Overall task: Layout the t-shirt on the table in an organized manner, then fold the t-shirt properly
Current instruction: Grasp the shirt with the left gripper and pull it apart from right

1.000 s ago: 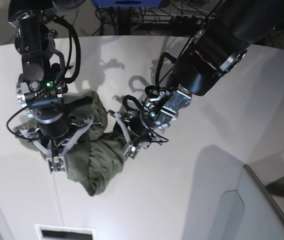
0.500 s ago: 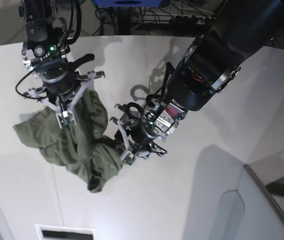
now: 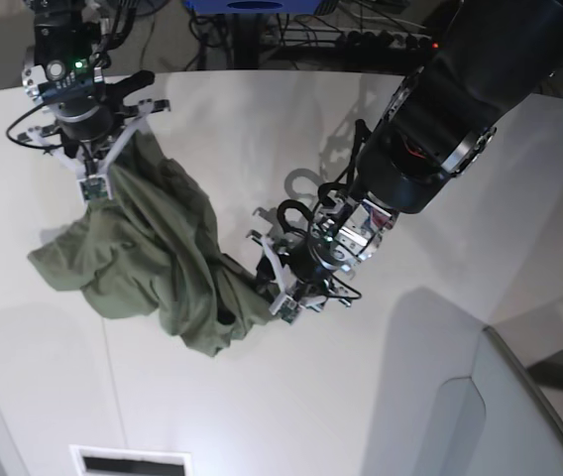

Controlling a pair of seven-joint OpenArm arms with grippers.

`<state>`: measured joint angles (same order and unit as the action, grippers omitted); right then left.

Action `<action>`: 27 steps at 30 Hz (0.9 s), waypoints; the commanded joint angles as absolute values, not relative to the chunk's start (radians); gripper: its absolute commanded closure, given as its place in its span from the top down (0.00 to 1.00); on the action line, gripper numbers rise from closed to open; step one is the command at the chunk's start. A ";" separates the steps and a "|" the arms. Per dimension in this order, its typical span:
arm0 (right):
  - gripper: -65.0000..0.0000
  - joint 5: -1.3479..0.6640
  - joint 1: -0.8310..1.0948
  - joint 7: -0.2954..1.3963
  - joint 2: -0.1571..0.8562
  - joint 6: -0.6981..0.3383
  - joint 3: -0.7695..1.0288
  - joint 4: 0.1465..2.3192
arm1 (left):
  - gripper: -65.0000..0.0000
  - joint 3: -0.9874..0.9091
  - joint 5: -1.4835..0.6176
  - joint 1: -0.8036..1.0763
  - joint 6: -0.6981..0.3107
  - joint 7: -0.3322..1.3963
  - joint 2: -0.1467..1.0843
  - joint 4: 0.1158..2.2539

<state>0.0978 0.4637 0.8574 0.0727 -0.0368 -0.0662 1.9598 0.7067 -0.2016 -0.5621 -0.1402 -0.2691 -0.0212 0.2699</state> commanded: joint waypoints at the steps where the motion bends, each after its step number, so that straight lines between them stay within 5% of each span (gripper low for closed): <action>1: 0.00 0.101 0.461 0.852 0.074 -0.038 -0.042 1.948 | 0.42 0.704 -0.200 -0.584 -0.128 -0.251 -0.008 0.302; 8: 0.00 0.101 0.426 0.842 0.074 -0.038 0.116 1.811 | 0.42 0.593 -0.202 -0.510 -0.128 -0.128 0.128 0.630; 14: 0.00 0.101 0.395 0.823 0.074 -0.038 0.193 1.713 | 0.42 0.426 -0.189 -0.455 -0.128 0.027 0.128 0.889; 27: 0.00 0.104 0.254 0.716 0.125 -0.038 0.314 1.471 | 0.42 0.679 -0.189 -0.463 -0.128 0.024 -0.113 0.766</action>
